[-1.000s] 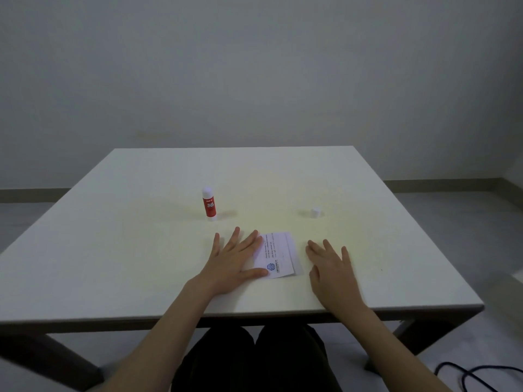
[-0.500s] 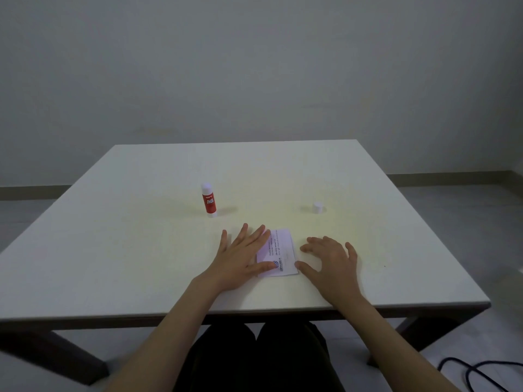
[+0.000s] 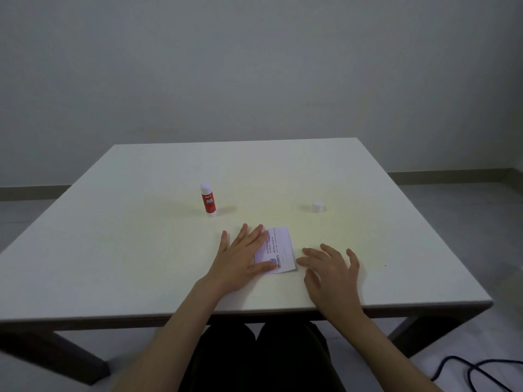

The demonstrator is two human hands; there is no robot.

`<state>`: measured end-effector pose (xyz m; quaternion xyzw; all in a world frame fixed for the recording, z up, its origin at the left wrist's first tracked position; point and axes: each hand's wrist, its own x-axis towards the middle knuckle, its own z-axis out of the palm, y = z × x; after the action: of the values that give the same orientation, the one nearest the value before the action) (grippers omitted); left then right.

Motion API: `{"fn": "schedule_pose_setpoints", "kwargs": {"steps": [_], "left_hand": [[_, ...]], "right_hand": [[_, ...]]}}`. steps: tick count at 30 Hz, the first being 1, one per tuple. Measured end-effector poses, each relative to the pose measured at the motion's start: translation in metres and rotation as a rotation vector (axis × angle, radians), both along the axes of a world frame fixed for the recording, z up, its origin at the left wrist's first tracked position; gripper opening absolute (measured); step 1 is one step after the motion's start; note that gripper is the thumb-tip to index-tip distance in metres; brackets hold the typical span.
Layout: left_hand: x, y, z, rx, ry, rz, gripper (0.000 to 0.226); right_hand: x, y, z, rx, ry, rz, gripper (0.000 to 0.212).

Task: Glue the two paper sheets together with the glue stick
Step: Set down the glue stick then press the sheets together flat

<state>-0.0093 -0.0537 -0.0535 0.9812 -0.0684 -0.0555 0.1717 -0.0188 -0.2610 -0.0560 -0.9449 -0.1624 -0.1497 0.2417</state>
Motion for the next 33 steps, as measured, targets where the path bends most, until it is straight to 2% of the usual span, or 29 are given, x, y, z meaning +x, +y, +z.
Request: {"fn": "schedule_pose_setpoints", "kwargs": {"steps": [4, 10, 16, 20, 25, 30, 33], "left_hand": [[0.000, 0.000, 0.000, -0.003, -0.014, 0.010, 0.079], [0.000, -0.001, -0.001, -0.028, -0.018, 0.008, 0.081], [-0.004, 0.013, 0.002, -0.106, 0.034, -0.044, 0.088], [-0.005, 0.013, -0.001, -0.082, 0.034, -0.054, 0.089], [-0.005, 0.013, -0.002, -0.076, 0.014, -0.047, 0.088], [-0.004, 0.012, -0.003, -0.095, 0.000, -0.035, 0.089], [-0.005, 0.012, -0.003, -0.096, -0.003, -0.030, 0.090]], "right_hand": [[0.001, 0.005, 0.004, 0.036, 0.170, 0.008, 0.039], [0.003, 0.002, 0.012, 0.254, 0.225, -0.036, 0.037], [0.000, 0.003, 0.005, 0.110, 0.132, 0.003, 0.015], [-0.002, 0.005, 0.005, 0.082, 0.112, -0.002, 0.017], [0.004, 0.004, 0.008, 0.101, 0.199, -0.002, 0.022], [0.006, 0.005, 0.016, 0.242, 0.180, -0.014, 0.025], [0.009, 0.011, 0.022, 0.070, 0.075, 0.022, 0.027]]}}
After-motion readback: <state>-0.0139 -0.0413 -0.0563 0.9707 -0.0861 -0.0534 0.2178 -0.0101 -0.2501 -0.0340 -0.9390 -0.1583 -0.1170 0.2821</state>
